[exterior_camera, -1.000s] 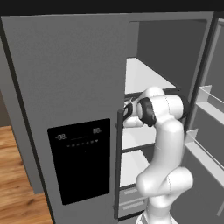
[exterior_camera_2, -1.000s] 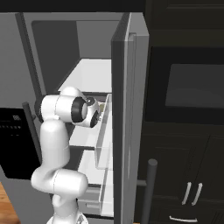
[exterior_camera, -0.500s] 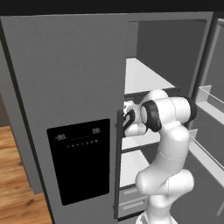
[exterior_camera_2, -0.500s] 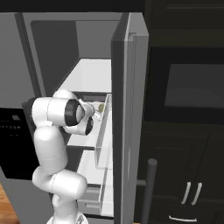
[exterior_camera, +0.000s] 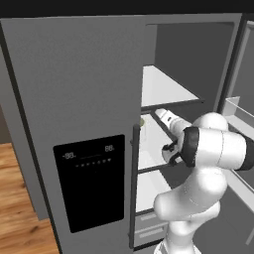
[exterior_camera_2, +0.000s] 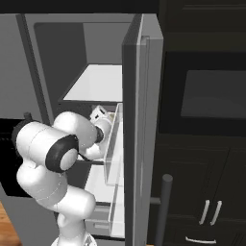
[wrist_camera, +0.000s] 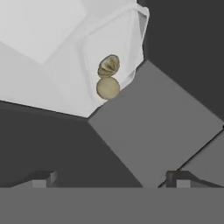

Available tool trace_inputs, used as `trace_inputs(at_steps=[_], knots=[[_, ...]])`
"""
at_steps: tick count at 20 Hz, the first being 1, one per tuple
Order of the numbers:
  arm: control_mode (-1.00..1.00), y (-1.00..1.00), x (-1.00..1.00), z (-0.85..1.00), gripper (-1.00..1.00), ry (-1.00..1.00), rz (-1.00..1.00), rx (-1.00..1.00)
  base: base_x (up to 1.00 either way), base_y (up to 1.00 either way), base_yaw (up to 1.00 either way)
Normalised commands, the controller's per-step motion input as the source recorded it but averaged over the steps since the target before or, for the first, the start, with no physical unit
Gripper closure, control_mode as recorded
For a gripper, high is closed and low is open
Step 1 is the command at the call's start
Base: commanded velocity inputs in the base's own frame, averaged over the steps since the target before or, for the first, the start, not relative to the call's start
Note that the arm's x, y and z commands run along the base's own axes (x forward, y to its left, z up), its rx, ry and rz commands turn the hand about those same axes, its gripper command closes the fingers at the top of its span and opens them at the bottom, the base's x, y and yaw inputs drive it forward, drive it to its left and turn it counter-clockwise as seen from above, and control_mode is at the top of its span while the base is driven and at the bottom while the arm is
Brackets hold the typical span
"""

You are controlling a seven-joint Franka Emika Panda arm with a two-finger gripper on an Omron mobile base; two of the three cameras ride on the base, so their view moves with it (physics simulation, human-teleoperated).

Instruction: Place two dumplings into each of the tupperware containers and then place the containers in the fridge.

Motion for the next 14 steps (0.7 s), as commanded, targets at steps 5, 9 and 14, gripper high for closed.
trace_inputs(at_steps=[5,9,14], knots=[[-1.00,-0.55,-1.00,0.09,-1.00,-0.05,-0.01,-0.08,0.00,0.00,0.00],[-1.00,-0.02,-1.00,0.00,-1.00,-0.02,-0.07,-0.25,0.00,0.00,0.00],[-1.00,0.49,-0.96,0.44,-1.00,0.00,-0.26,-0.30,0.00,0.00,0.00]])
